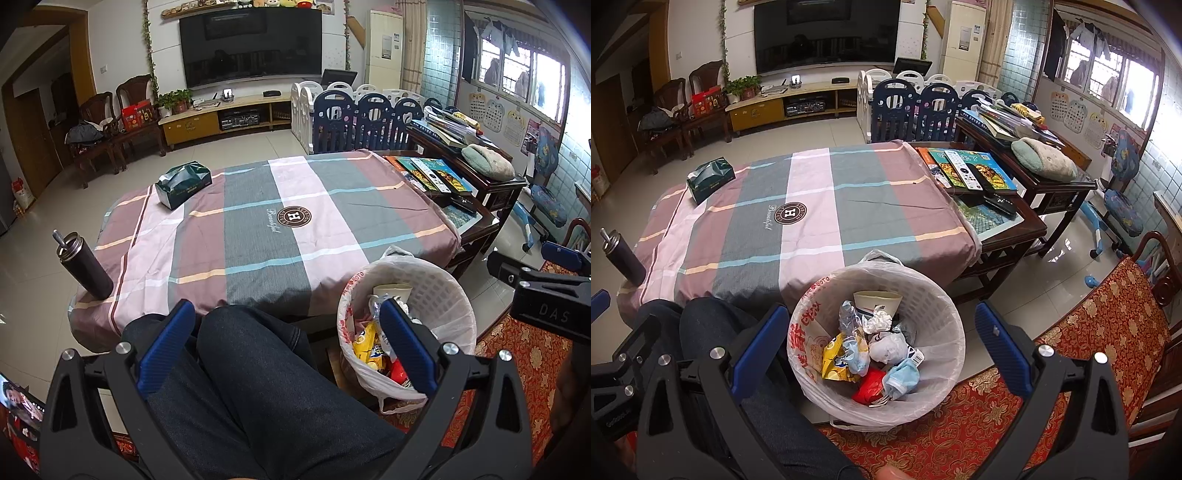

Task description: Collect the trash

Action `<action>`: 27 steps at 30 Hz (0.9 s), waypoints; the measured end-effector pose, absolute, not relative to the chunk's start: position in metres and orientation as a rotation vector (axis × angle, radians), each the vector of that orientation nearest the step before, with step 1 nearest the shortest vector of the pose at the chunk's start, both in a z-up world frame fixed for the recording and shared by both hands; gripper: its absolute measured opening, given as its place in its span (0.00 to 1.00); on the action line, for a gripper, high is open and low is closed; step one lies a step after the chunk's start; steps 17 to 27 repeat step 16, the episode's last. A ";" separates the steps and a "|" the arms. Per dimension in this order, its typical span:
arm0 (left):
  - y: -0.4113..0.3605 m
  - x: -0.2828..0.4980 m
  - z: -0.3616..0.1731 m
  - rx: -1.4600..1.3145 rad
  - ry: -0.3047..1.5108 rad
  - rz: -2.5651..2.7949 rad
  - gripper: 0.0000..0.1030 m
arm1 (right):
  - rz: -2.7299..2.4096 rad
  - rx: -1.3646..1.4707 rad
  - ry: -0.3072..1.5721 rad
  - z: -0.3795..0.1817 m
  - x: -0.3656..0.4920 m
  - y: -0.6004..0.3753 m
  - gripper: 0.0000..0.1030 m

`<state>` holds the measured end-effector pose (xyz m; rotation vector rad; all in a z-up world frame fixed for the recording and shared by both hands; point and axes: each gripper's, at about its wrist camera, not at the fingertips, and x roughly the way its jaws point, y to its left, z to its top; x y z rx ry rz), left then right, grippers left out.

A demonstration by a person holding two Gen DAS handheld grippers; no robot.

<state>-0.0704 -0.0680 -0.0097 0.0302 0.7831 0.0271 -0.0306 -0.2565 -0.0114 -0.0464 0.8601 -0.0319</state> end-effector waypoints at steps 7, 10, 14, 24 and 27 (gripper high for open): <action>-0.066 -0.068 -0.010 0.026 0.787 0.027 0.97 | -0.028 -0.042 0.866 -0.012 -0.030 -0.258 0.96; -0.065 -0.067 -0.011 0.019 0.795 0.027 0.97 | -0.029 -0.041 0.866 -0.012 -0.030 -0.258 0.96; -0.062 -0.064 -0.015 0.005 0.812 0.034 0.97 | -0.031 -0.035 0.864 -0.012 -0.029 -0.258 0.96; -0.059 -0.061 -0.019 0.006 0.818 0.045 0.97 | -0.020 -0.017 0.852 -0.011 -0.030 -0.259 0.96; -0.059 -0.061 -0.019 0.006 0.818 0.045 0.97 | -0.020 -0.017 0.852 -0.011 -0.030 -0.259 0.96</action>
